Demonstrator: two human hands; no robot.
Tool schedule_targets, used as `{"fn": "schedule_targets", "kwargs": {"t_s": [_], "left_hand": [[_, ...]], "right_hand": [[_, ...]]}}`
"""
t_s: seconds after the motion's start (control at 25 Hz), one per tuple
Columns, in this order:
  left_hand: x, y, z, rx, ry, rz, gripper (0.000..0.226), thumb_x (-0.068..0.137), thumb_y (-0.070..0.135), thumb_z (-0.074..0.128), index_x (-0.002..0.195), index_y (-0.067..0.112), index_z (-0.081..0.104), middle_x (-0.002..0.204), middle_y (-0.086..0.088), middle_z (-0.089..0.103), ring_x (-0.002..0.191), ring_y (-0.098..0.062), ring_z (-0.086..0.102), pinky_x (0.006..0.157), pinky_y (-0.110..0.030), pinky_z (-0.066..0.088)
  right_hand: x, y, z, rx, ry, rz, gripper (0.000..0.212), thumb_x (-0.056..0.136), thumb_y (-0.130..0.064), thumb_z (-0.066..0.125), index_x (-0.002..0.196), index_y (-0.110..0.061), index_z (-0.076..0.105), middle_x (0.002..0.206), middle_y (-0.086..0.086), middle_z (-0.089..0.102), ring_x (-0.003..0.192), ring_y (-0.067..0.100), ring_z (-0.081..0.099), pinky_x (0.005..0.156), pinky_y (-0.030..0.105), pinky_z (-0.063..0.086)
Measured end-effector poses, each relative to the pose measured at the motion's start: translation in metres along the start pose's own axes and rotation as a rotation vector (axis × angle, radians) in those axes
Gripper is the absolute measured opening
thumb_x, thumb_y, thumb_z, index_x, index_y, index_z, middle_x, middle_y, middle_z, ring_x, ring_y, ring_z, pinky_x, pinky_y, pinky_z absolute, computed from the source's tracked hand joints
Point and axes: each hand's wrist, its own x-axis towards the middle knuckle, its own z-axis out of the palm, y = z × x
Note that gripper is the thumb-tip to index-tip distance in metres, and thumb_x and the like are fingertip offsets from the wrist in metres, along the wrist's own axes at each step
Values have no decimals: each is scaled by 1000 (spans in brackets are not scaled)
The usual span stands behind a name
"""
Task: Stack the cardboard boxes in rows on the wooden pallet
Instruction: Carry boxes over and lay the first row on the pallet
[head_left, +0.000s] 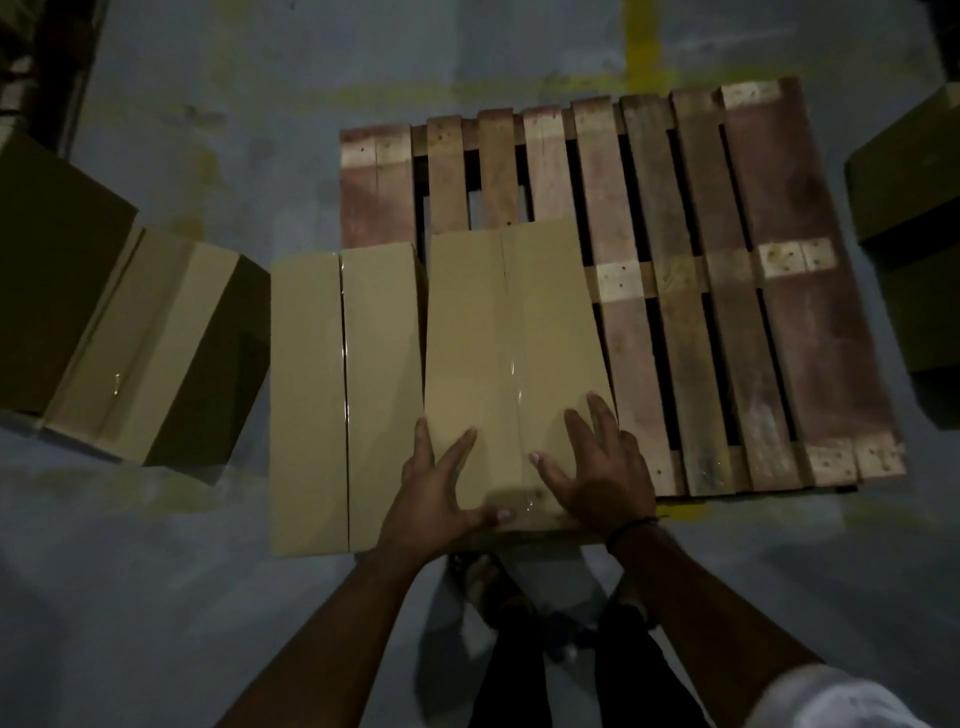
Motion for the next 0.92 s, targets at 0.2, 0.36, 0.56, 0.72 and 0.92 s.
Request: {"fn": "schedule_targets", "kwargs": {"t_s": [0.2, 0.36, 0.56, 0.72, 0.92], "left_hand": [[14, -31, 18, -24, 82, 27, 113, 61, 69, 83, 154, 51, 20, 161, 12, -35, 154, -24, -2, 118, -40, 29], [29, -46, 32, 15, 102, 32, 116, 61, 68, 84, 154, 52, 17, 160, 10, -35, 154, -27, 1, 115, -43, 34], [31, -61, 51, 8, 92, 23, 109, 70, 49, 88, 155, 50, 19, 163, 10, -28, 152, -31, 2, 114, -45, 34], [31, -70, 60, 58, 58, 18, 102, 77, 41, 84, 155, 50, 19, 164, 7, -25, 148, -32, 7, 110, -45, 38], [33, -68, 62, 115, 77, -8, 84, 86, 33, 75, 155, 41, 27, 168, 2, -10, 146, -31, 8, 110, -44, 38]], "right_hand": [[10, 0, 33, -39, 4, -10, 76, 92, -73, 41, 144, -18, 49, 164, 9, 24, 131, 38, 48, 92, 51, 48], [10, 5, 50, -31, -39, 15, 78, 91, -74, 41, 149, -22, 40, 166, 8, 15, 134, 40, 43, 97, 52, 48], [7, 16, 58, -13, -102, 47, 79, 89, -72, 53, 151, -28, 33, 165, 5, 8, 135, 37, 40, 97, 52, 50], [4, 24, 71, -38, -185, 65, 76, 89, -66, 56, 150, -29, 30, 164, 5, 4, 137, 39, 37, 100, 54, 49], [1, 32, 76, -13, -270, 38, 80, 89, -54, 64, 154, -26, 26, 164, 6, -1, 140, 40, 33, 105, 52, 46]]}}
